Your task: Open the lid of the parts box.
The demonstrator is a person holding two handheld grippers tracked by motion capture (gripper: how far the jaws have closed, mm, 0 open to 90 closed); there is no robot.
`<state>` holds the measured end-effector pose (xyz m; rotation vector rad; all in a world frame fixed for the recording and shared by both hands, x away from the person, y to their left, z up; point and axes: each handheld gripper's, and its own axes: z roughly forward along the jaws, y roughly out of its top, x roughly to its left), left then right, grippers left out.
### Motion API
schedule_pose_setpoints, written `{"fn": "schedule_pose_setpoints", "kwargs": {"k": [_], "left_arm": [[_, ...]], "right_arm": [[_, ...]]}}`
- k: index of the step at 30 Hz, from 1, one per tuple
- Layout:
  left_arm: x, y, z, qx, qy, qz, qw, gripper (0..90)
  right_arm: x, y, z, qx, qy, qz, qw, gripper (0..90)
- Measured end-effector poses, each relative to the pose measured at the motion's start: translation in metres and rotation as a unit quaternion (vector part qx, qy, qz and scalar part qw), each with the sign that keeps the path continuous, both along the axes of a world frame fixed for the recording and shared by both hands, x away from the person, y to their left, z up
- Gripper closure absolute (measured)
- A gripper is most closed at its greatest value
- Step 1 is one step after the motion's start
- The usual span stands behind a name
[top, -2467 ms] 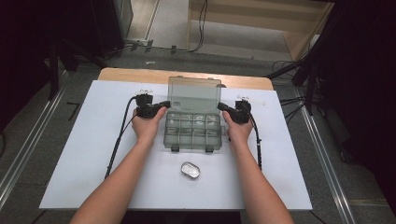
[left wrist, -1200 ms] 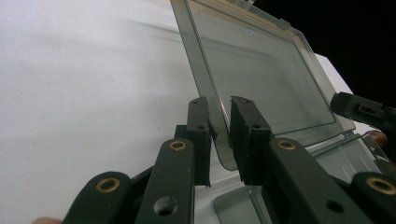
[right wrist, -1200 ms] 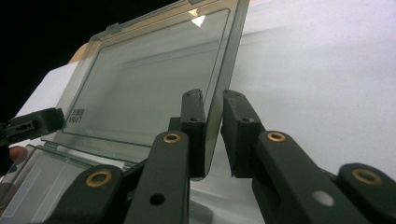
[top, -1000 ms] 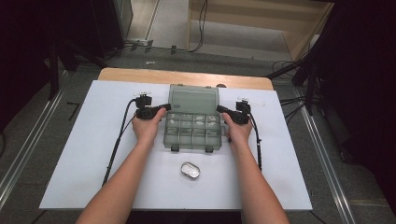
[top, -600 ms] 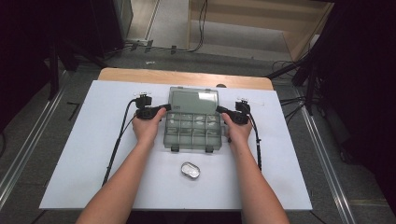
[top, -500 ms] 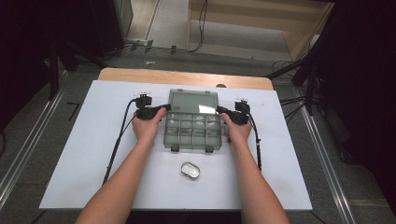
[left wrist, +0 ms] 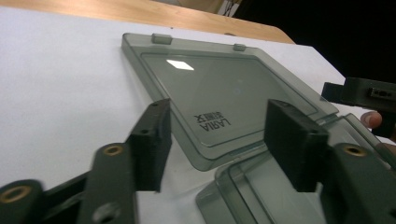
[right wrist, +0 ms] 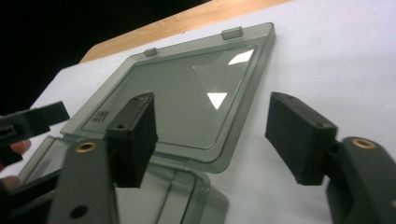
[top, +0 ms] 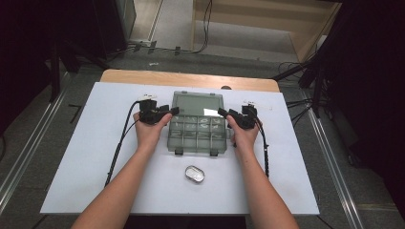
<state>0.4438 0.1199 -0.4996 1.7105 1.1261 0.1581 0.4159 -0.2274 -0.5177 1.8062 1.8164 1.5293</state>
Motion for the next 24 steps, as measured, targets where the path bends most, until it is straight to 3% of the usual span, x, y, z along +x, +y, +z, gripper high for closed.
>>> {"fn": "schedule_pose_setpoints", "kwargs": {"k": [2,7,10,12,16,19,24], "left_arm": [[-0.004,0.000,0.003,0.004,-0.009,-0.004,0.9999,29.9],[-0.013,0.004,0.011,-0.023,-0.024,-0.017,0.9993,22.0],[-0.020,0.004,0.017,-0.015,-0.036,-0.026,0.9989,15.1],[-0.024,0.004,0.020,-0.014,-0.044,-0.033,0.9984,9.4],[-0.033,0.007,0.026,-0.025,-0.057,-0.054,0.9966,0.3],[-0.041,0.008,0.030,-0.010,-0.076,-0.063,0.9951,0.3],[-0.053,0.015,0.035,-0.006,-0.086,-0.065,0.9942,0.0]], "right_arm": [[-0.003,0.002,0.002,-0.012,-0.006,0.003,0.9999,21.9],[-0.014,0.008,0.012,-0.066,-0.030,0.030,0.9969,9.0],[-0.020,0.010,0.016,-0.075,-0.037,0.040,0.9957,7.1],[-0.024,0.011,0.018,-0.077,-0.041,0.054,0.9948,0.0],[-0.032,0.016,0.021,-0.104,-0.047,0.069,0.9911,0.0],[-0.038,0.017,0.022,-0.103,-0.053,0.075,0.9905,0.0],[-0.050,0.020,0.026,-0.114,-0.068,0.088,0.9872,0.0]]}}
